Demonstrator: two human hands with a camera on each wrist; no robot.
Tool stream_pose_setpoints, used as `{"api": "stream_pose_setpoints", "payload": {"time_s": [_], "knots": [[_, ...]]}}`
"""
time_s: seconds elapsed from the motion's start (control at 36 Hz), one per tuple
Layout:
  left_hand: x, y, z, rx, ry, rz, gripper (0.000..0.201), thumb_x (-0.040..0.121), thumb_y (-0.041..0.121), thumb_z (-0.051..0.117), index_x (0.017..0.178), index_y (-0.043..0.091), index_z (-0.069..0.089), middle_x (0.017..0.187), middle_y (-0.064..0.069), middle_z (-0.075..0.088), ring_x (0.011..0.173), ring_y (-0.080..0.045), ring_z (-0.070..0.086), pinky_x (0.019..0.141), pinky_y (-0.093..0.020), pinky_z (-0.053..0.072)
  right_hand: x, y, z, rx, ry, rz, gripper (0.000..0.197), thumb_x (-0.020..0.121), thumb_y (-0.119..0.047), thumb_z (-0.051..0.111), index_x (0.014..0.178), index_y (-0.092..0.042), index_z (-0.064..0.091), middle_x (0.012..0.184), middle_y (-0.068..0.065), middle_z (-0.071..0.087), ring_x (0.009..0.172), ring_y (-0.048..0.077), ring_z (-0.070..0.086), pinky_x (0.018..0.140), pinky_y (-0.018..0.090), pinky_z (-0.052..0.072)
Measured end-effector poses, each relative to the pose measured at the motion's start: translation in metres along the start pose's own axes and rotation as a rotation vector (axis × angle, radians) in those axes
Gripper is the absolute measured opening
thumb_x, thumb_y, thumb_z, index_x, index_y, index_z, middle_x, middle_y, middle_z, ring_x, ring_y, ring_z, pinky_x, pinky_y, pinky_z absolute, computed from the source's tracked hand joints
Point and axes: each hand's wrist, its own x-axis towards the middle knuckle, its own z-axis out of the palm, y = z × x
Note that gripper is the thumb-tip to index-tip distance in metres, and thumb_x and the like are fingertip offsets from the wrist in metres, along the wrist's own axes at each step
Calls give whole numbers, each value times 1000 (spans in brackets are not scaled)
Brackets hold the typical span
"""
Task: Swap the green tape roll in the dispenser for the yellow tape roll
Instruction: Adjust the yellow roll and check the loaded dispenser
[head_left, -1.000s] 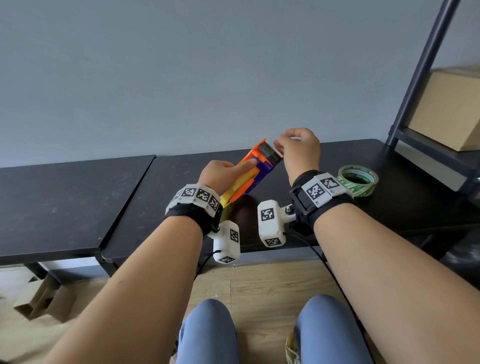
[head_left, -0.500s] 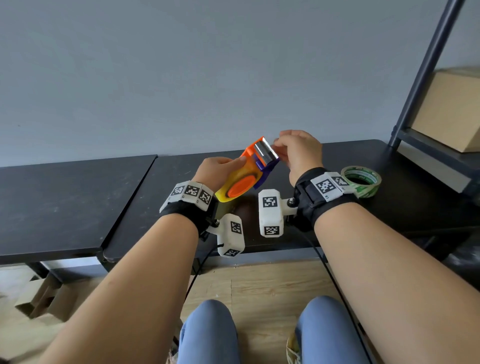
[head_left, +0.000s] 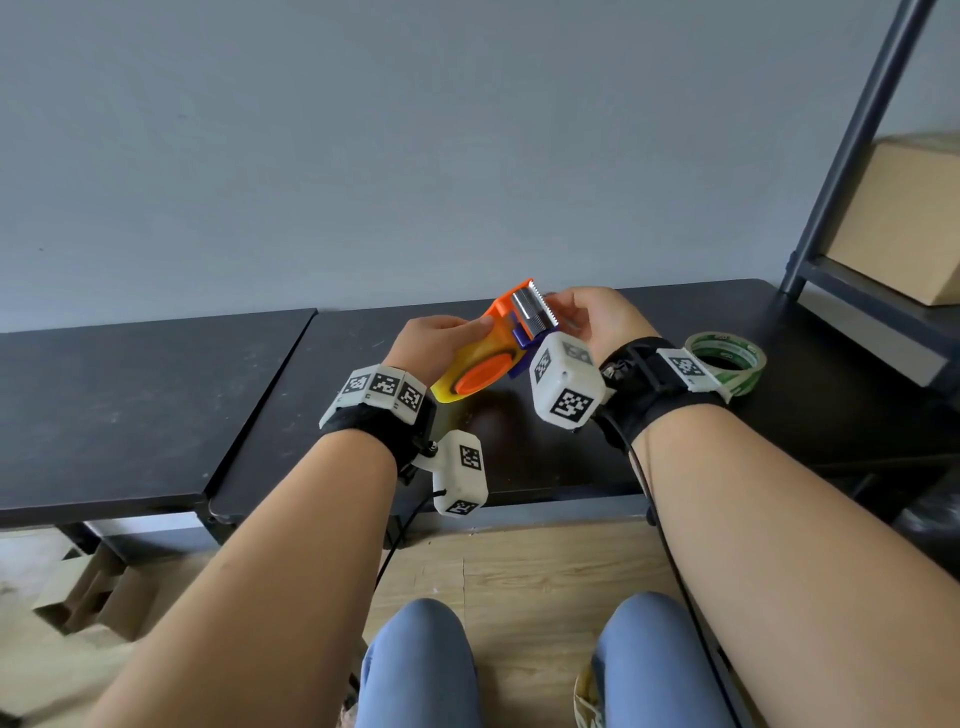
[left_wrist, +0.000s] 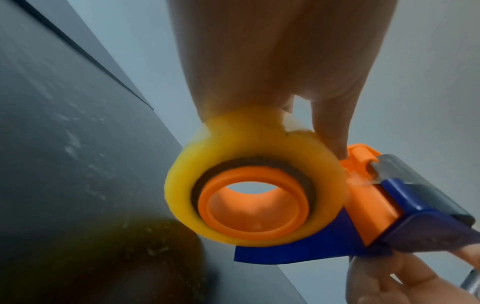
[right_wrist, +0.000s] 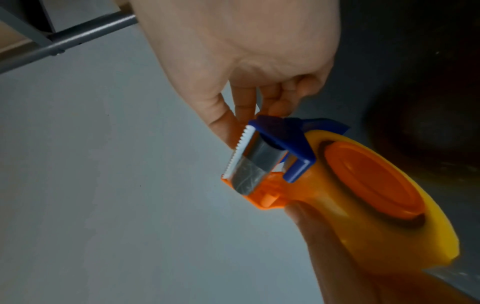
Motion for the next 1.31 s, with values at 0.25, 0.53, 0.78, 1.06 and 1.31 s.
{"api": "stream_pose_setpoints", "payload": {"time_s": [0.25, 0.53, 0.78, 1.06, 1.31], "knots": [[-3, 3, 2, 23, -12, 6, 41, 88, 51, 62, 114, 21, 70, 108, -2, 70, 101, -22, 65, 93, -38, 52, -6, 0, 6, -55, 84, -36, 27, 77, -22, 59, 95, -13, 77, 98, 5, 75, 105, 25, 69, 106, 47, 43], [-1, 3, -2, 5, -20, -30, 51, 85, 52, 64, 125, 21, 66, 122, -4, 67, 112, -25, 63, 103, -45, 47, 0, -9, 9, -407, 206, -34, 33, 97, -2, 41, 94, -17, 70, 102, 2, 61, 86, 15, 54, 65, 28, 42], [10, -1, 1, -74, -87, -38, 79, 51, 71, 73, 112, 21, 74, 113, -3, 73, 108, -24, 67, 105, -46, 46, -3, 7, 12, -462, 70, -141, 31, 98, -9, 44, 116, -6, 69, 99, 14, 68, 90, 27, 60, 94, 41, 51], [18, -5, -2, -141, -178, 3, 72, 59, 62, 73, 110, 12, 73, 117, -12, 72, 114, -32, 65, 106, -52, 44, -6, 6, 14, -740, -31, -62, 36, 96, 0, 42, 124, -4, 63, 105, 17, 66, 88, 30, 63, 89, 40, 53], [22, 0, 0, 34, -46, 134, 33, 92, 40, 59, 111, 17, 71, 108, -4, 74, 101, -19, 68, 94, -37, 52, -5, 14, 4, -694, -81, -39, 34, 74, 17, 38, 63, -8, 58, 76, 7, 59, 87, 30, 51, 84, 41, 45]]}}
